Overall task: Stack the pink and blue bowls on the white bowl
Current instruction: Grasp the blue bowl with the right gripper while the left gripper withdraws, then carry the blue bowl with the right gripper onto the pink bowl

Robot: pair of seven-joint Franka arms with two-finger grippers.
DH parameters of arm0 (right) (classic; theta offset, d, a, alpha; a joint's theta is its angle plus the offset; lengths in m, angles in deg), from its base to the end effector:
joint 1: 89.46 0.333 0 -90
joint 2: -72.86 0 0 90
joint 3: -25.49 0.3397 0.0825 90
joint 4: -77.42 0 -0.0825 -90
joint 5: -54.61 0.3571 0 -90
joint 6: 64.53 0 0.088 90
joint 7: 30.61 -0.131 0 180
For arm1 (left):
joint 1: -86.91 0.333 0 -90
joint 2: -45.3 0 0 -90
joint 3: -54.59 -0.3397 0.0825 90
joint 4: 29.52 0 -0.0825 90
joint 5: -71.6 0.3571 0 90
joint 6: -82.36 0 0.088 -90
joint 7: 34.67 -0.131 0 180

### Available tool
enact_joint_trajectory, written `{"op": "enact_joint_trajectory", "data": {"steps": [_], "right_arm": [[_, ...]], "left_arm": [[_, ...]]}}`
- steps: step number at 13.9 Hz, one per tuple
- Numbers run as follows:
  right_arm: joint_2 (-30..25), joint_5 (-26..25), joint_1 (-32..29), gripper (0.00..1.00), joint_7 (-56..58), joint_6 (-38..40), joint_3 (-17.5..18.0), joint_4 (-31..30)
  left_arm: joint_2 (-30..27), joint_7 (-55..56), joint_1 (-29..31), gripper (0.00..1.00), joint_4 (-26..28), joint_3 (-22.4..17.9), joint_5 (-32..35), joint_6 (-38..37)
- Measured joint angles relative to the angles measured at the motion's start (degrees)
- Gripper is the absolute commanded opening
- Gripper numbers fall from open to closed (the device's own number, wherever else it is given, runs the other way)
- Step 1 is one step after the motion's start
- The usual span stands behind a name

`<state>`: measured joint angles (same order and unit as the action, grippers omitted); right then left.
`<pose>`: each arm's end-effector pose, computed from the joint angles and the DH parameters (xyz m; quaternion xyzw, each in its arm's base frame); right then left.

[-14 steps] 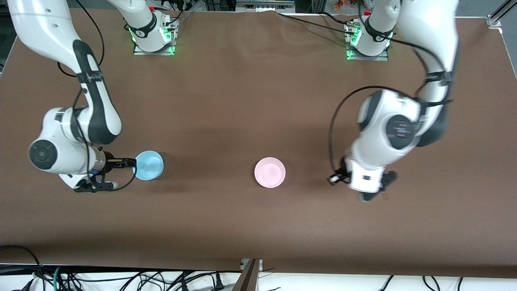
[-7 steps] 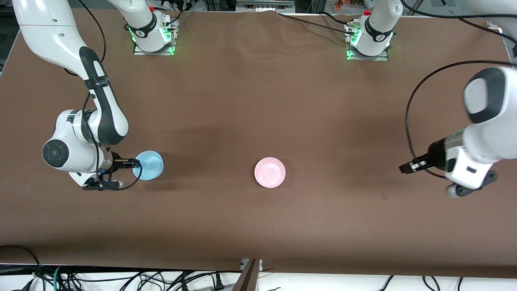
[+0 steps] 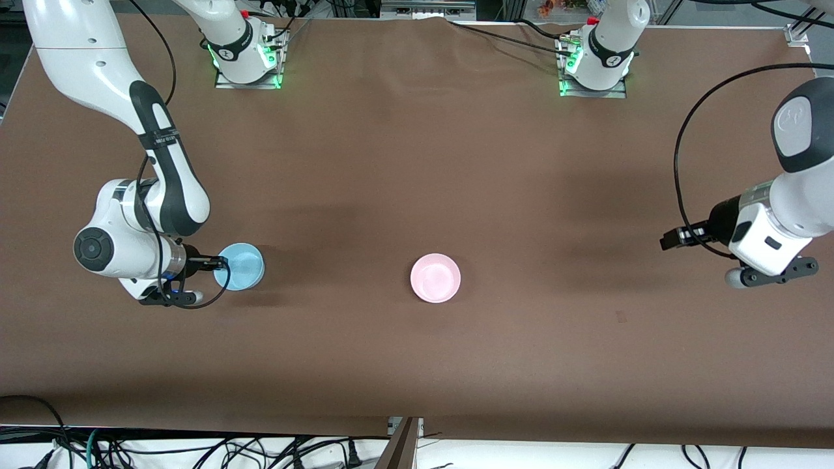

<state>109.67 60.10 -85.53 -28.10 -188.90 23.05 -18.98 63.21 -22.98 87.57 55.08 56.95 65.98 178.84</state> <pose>0.6529 0.0255 0.2286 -0.9967 -0.0080 0.0763 0.0250 0.6228 -0.0270 0.4954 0.9925 0.0955 -0.0584 0.0482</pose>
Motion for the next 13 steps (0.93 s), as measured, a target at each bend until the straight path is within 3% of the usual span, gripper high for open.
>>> {"op": "enact_joint_trajectory", "data": {"steps": [2,3,8,13], "right_arm": [[0.17,0.01,0.0,0.04,0.0,-0.18,0.0,-0.01],[0.17,0.01,0.0,0.0,0.0,-0.19,0.0,-0.01],[-0.43,0.96,0.09,0.0,-0.64,-0.17,0.34,0.68],[-0.72,4.53,0.95,0.0,-11.53,3.11,5.81,6.29]], "left_arm": [[-3.24,-1.08,0.0,0.54,4.23,0.04,1.59,0.59],[-5.0,-1.28,0.0,0.54,6.69,0.1,2.31,1.75],[-13.94,-3.22,0.0,0.58,18.8,0.16,3.25,7.88],[-17.35,-4.3,0.0,0.73,20.59,0.92,7.33,8.17]]}}
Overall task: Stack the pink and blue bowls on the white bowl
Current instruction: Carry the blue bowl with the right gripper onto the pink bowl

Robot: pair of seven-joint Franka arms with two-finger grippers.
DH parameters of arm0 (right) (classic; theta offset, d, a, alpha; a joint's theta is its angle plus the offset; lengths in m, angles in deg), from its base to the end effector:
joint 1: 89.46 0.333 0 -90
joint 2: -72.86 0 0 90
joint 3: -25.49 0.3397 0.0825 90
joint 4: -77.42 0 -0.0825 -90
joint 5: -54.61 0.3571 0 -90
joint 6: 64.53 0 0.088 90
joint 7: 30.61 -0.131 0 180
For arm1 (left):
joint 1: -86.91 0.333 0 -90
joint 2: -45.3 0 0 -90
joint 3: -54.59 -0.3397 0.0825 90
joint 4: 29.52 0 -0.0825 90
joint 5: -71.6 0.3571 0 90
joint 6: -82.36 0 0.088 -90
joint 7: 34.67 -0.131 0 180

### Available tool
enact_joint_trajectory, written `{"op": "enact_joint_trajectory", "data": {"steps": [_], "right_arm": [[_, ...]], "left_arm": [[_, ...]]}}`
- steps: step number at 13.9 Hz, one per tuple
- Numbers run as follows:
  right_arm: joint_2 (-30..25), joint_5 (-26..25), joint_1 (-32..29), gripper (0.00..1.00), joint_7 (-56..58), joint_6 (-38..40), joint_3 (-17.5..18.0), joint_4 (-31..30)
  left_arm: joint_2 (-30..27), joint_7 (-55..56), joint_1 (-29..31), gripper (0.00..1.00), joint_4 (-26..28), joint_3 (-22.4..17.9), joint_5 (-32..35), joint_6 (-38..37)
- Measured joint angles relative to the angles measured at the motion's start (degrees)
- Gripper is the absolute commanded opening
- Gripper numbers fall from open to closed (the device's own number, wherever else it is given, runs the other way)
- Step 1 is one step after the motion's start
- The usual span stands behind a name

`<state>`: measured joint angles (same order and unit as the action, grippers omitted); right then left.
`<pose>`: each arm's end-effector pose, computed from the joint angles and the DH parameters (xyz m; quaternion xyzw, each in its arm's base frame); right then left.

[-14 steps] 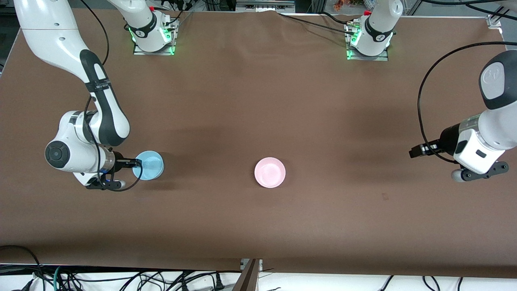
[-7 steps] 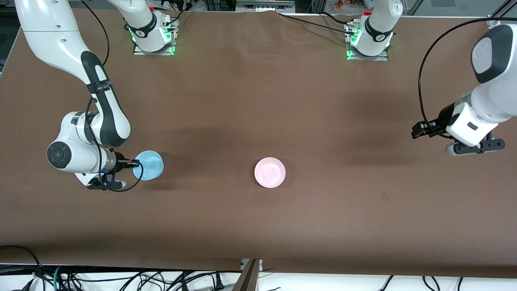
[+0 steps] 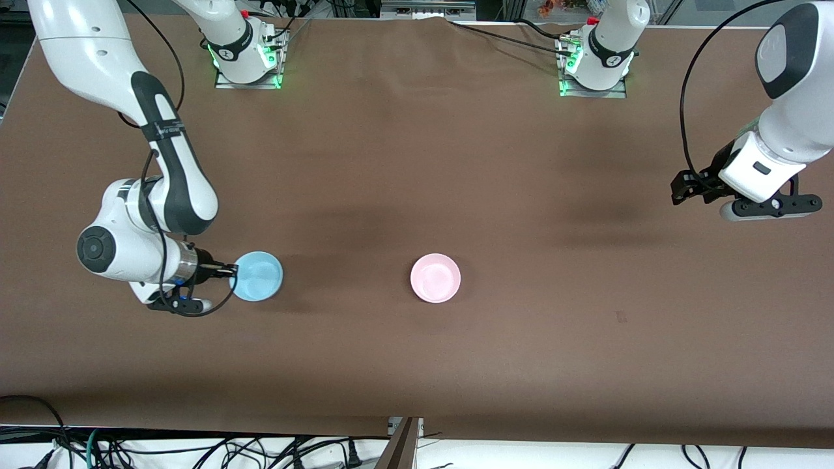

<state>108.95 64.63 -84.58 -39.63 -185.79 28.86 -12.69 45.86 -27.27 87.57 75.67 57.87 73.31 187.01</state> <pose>0.6729 0.1034 0.2783 -0.9932 0.0600 0.0559 0.0827 0.5370 -0.0213 0.5217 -0.9991 -0.0378 0.0083 0.0149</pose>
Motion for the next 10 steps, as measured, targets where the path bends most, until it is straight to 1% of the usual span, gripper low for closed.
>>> {"op": "enact_joint_trajectory", "data": {"steps": [3,4,7,10], "right_arm": [[-0.14,0.28,1.29,0.0,-10.69,0.76,5.34,2.78],[-0.07,0.3,2.58,0.0,-14.62,0.73,6.42,3.44],[2.32,0.34,9.73,0.0,-29.37,0.42,7.17,8.31],[7.51,0.32,17.37,0.0,-42.89,-1.32,7.14,15.76]], "left_arm": [[-1.47,-0.04,0.0,0.94,0.12,0.36,0.05,-0.38],[-1.92,-0.05,0.0,0.99,0.14,0.49,0.05,-0.55],[-2.79,-0.05,0.0,1.0,0.51,0.7,0.06,-0.89],[-2.81,-0.05,0.06,1.0,1.53,0.7,0.06,-0.82]]}}
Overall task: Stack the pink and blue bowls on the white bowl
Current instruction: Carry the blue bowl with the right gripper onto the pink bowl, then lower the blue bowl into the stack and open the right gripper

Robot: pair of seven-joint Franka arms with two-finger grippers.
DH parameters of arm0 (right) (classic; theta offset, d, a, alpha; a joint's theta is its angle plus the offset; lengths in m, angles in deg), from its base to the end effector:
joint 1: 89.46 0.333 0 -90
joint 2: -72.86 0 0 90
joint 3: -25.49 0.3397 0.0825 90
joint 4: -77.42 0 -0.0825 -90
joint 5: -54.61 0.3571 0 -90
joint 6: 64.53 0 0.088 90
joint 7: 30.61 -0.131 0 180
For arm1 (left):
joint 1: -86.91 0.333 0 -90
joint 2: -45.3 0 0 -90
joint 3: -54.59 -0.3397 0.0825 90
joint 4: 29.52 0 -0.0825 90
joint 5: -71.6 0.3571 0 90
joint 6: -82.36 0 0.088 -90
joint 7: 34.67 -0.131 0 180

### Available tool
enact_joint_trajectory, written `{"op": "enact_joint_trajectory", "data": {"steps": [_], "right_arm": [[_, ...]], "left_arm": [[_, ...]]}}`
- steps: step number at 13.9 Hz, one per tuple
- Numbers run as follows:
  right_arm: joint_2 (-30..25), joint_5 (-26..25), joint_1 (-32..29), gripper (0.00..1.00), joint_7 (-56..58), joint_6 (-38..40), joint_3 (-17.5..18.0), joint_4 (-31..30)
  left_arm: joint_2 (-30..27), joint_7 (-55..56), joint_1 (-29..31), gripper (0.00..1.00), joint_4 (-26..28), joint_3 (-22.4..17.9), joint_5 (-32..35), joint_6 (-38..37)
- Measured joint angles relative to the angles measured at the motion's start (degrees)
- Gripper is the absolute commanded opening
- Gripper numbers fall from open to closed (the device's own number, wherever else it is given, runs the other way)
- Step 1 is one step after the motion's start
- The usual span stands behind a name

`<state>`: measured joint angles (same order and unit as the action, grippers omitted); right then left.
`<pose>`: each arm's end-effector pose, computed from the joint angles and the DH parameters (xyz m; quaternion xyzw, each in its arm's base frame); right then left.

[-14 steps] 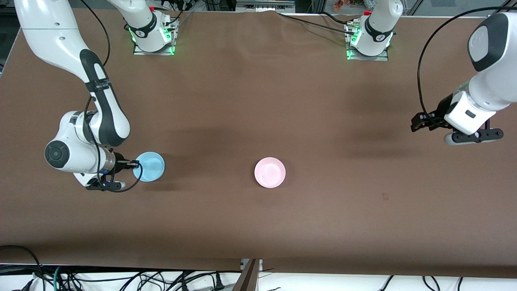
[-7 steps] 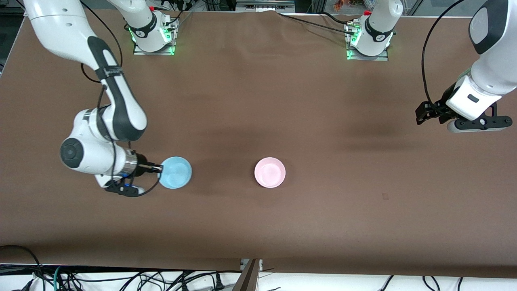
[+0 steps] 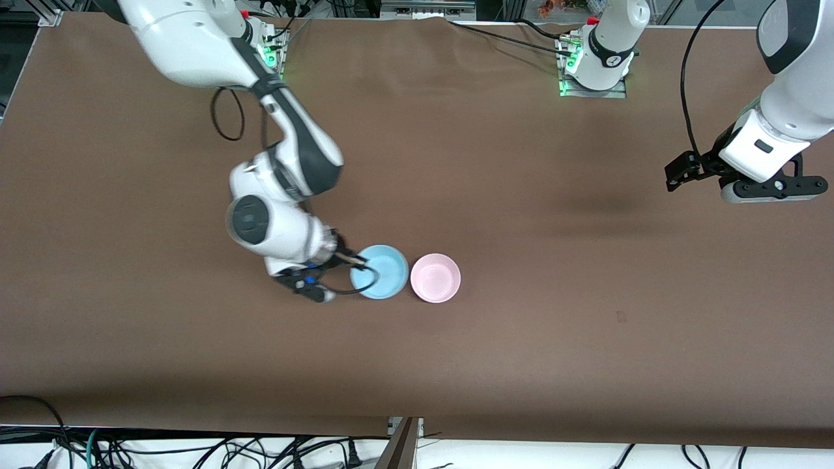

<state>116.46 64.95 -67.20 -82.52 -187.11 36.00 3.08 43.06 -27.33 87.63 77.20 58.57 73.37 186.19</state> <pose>0.6407 0.3846 0.3130 -0.9608 0.2354 0.0606 0.1335 0.5214 -0.0269 0.5343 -0.9993 -0.0319 0.0042 0.0168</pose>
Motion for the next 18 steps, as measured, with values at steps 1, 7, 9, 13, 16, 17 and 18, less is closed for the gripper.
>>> {"op": "enact_joint_trajectory", "data": {"steps": [1,7,9,13,16,17,18], "right_arm": [[1.72,-0.04,1.96,0.0,-3.27,-0.6,-0.1,2.21],[8.34,-0.07,8.82,0.0,-11.69,-4.33,-2.73,8.77],[9.05,-0.07,9.34,0.0,-12.07,-5.0,-2.97,8.97],[9.84,-0.07,9.89,0.0,-12.22,-6.44,-3.38,9.14],[10.19,-0.07,10.3,0.0,-12.26,-7.07,-3.84,9.15],[10.31,-0.07,10.38,0.0,-12.28,-7.36,-3.85,9.15],[10.47,-0.07,10.47,0.0,-12.31,-7.6,-3.87,9.16]], "left_arm": [[0.0,0.0,0.04,1.0,0.11,0.0,0.0,0.01],[0.0,0.0,0.35,1.0,0.2,-0.02,0.0,0.25],[0.0,0.0,0.6,1.0,0.3,-0.02,0.0,0.35],[0.0,0.0,0.67,1.0,0.44,-0.02,0.0,0.47],[0.0,0.0,0.78,1.0,0.51,-0.02,0.0,0.52],[0.0,0.0,0.91,1.0,0.53,-0.03,0.0,0.53],[0.0,0.0,1.01,1.0,0.56,-0.04,0.0,0.54]]}}
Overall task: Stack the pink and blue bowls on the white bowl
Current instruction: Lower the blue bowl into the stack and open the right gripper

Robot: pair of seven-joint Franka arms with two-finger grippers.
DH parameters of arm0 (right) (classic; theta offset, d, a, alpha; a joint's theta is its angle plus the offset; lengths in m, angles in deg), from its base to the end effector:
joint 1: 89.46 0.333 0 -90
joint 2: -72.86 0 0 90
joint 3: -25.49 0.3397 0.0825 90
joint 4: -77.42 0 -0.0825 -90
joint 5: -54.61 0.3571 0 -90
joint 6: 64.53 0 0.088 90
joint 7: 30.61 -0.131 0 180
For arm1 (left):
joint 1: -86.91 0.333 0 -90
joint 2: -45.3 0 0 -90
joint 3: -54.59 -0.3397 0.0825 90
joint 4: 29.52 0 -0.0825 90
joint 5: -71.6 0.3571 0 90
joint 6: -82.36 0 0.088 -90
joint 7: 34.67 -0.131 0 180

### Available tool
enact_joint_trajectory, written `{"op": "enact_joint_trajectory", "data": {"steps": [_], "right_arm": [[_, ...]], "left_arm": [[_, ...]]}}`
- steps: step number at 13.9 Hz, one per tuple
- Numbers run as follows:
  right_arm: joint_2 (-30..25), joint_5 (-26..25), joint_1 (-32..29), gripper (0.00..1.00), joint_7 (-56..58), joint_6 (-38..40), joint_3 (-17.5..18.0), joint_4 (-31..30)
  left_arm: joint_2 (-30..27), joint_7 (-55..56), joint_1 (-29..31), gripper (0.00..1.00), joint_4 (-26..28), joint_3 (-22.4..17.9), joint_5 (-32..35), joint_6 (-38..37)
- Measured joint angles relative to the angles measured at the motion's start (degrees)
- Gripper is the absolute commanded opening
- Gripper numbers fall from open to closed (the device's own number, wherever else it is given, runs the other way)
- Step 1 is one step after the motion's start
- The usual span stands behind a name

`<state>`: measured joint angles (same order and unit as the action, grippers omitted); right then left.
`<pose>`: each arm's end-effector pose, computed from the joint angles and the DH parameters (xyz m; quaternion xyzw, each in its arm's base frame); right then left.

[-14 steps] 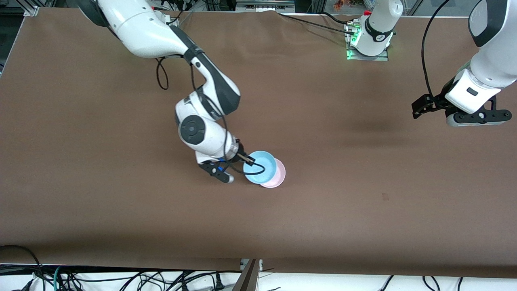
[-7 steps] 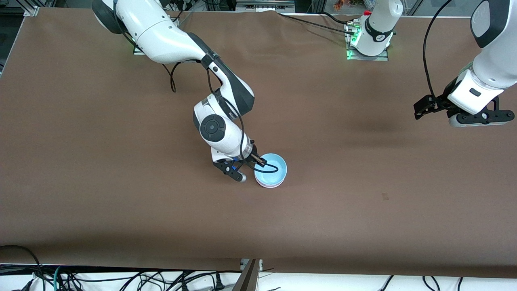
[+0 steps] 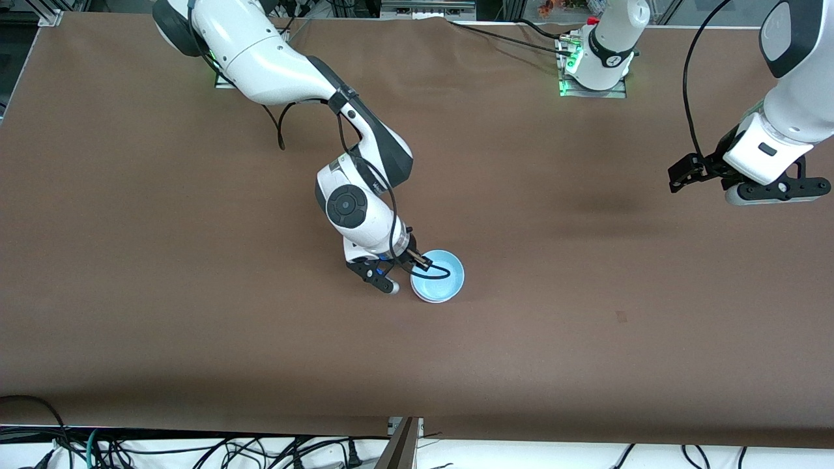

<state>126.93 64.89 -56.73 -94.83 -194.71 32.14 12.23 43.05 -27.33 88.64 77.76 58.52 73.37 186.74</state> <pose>0.6226 0.4819 0.2552 -0.9451 0.2890 0.0328 0.1489 0.5216 -0.0173 0.5308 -0.9990 -0.0409 0.0043 0.0167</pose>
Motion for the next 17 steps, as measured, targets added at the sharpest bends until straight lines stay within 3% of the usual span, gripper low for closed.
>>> {"op": "enact_joint_trajectory", "data": {"steps": [1,3,4,5,7,10,14,17], "right_arm": [[0.23,0.0,0.09,0.0,-0.03,-0.2,-0.04,0.03],[0.54,0.0,0.2,0.23,-0.09,-0.66,-0.22,0.03],[0.58,0.0,0.21,0.45,-0.12,-0.91,-0.27,0.03],[0.58,0.0,0.21,0.58,-0.14,-1.14,-0.31,0.04],[0.58,0.0,0.26,0.7,-0.16,-1.33,-0.51,0.19],[0.36,0.0,0.15,1.0,-0.16,0.51,-1.45,1.24],[-3.81,-0.26,-2.51,1.0,2.11,6.55,-3.3,3.19],[-9.94,-0.25,-7.03,1.0,13.65,16.74,-7.13,2.2]], "left_arm": [[0.0,0.0,0.05,1.0,0.04,0.0,0.0,0.0],[0.0,0.0,0.09,1.0,0.1,0.0,0.0,0.02],[0.0,0.0,0.11,1.0,0.1,0.0,0.0,0.03],[-0.01,0.0,0.14,1.0,0.11,0.0,0.0,0.04],[-0.01,0.0,0.17,1.0,0.11,0.0,0.0,0.05],[-0.01,0.0,0.18,1.0,0.11,0.0,0.0,0.05],[-0.11,0.0,0.21,1.0,0.13,0.0,0.0,0.05],[-0.16,0.0,0.23,1.0,0.15,0.0,0.0,0.05]]}}
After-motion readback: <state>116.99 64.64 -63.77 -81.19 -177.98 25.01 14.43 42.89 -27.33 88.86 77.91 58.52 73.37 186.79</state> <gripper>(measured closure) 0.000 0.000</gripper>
